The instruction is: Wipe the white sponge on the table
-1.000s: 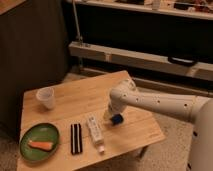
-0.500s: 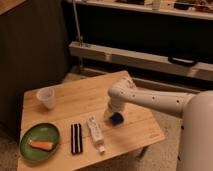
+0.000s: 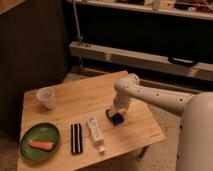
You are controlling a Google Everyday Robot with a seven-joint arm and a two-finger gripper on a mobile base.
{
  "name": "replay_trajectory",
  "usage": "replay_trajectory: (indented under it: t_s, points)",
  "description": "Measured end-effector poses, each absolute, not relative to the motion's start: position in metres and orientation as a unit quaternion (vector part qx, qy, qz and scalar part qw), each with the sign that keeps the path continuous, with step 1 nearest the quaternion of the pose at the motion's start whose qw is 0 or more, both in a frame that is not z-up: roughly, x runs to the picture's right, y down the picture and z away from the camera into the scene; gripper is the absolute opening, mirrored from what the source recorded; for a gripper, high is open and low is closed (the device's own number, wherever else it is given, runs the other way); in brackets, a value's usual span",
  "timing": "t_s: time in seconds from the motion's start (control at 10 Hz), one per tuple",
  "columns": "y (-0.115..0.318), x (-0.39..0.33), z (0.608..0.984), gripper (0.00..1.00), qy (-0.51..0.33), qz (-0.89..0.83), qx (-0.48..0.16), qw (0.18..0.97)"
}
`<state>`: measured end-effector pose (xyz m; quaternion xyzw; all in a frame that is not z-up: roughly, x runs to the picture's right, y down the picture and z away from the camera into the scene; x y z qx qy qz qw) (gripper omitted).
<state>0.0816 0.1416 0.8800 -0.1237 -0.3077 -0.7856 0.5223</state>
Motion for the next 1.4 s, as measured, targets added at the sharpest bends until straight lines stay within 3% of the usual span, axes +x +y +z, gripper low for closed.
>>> replay_trajectory:
  t_s: [0.4,1.4]
  points:
    - [0.14,0.076,0.872,0.7,-0.314,-0.788,-0.103,0.519]
    - [0.161,0.055,0.874,0.7,-0.298,-0.809,-0.12,0.493]
